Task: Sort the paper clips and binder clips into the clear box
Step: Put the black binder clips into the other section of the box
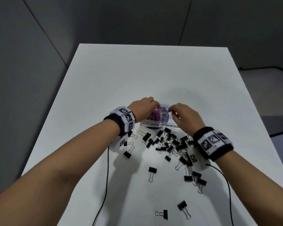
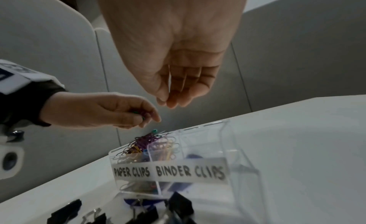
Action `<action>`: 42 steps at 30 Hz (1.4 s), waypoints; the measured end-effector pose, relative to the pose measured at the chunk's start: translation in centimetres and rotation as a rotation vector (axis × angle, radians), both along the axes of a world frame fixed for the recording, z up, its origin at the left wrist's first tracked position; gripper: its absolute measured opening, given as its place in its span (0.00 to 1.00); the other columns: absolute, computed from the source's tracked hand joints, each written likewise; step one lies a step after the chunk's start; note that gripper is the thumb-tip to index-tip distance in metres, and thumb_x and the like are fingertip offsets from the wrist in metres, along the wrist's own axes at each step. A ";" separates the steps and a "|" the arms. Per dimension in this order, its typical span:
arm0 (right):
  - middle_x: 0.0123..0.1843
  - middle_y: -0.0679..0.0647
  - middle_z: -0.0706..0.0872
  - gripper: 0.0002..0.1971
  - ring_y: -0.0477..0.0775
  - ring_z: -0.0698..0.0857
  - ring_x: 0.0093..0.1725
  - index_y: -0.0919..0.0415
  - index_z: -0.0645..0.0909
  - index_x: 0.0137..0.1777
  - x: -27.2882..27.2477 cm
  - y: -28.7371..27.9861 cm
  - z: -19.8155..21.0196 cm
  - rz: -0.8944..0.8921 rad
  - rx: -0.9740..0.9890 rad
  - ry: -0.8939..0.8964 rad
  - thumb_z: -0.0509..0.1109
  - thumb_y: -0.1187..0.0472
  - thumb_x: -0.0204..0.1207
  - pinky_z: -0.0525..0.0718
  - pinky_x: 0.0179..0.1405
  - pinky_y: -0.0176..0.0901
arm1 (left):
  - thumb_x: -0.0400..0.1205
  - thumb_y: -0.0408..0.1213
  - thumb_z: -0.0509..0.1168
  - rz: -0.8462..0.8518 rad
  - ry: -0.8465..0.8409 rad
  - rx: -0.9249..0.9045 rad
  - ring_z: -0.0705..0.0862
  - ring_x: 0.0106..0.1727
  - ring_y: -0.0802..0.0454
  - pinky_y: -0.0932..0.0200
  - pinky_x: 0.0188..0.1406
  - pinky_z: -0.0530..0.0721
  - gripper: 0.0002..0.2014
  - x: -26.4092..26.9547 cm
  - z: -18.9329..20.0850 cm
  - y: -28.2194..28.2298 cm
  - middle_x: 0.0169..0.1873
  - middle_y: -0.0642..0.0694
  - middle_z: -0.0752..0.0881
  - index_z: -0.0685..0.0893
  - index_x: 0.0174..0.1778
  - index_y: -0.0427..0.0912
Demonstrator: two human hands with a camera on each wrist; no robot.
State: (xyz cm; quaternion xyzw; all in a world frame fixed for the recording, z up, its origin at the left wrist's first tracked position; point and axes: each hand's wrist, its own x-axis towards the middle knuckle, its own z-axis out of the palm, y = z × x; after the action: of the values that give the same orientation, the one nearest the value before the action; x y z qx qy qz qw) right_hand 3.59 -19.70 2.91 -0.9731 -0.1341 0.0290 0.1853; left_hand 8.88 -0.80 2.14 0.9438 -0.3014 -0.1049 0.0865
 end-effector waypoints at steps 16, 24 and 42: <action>0.55 0.53 0.83 0.11 0.49 0.79 0.45 0.56 0.79 0.59 -5.5 -6.8 -3.1 -0.299 -0.013 0.150 0.59 0.62 0.81 0.74 0.43 0.41 | 0.85 0.35 0.58 -0.139 -0.118 0.198 0.78 0.63 0.41 0.49 0.50 0.81 0.16 0.0 -0.3 -0.8 0.66 0.41 0.77 0.76 0.69 0.43; 0.71 0.61 0.71 0.25 0.63 0.75 0.68 0.57 0.66 0.73 -6.4 -6.6 -3.7 -0.430 -0.215 0.472 0.57 0.45 0.81 0.77 0.62 0.55 | 0.85 0.33 0.54 0.153 -0.103 -0.030 0.78 0.62 0.44 0.52 0.48 0.79 0.18 -2.1 -0.9 3.6 0.66 0.42 0.76 0.72 0.72 0.42; 0.74 0.59 0.68 0.35 0.60 0.73 0.71 0.52 0.62 0.77 -9.2 -3.9 -2.9 -0.212 -0.177 0.521 0.71 0.48 0.72 0.77 0.65 0.53 | 0.80 0.51 0.63 0.223 0.315 0.055 0.79 0.65 0.47 0.50 0.61 0.82 0.32 -10.7 -5.2 4.8 0.72 0.44 0.67 0.61 0.79 0.48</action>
State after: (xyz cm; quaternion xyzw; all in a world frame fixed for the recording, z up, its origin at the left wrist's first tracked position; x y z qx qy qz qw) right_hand -5.57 -23.62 0.03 -0.9539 0.0233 0.2697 0.1298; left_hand -1.84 4.01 -3.01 0.9452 -0.1749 -0.2493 0.1180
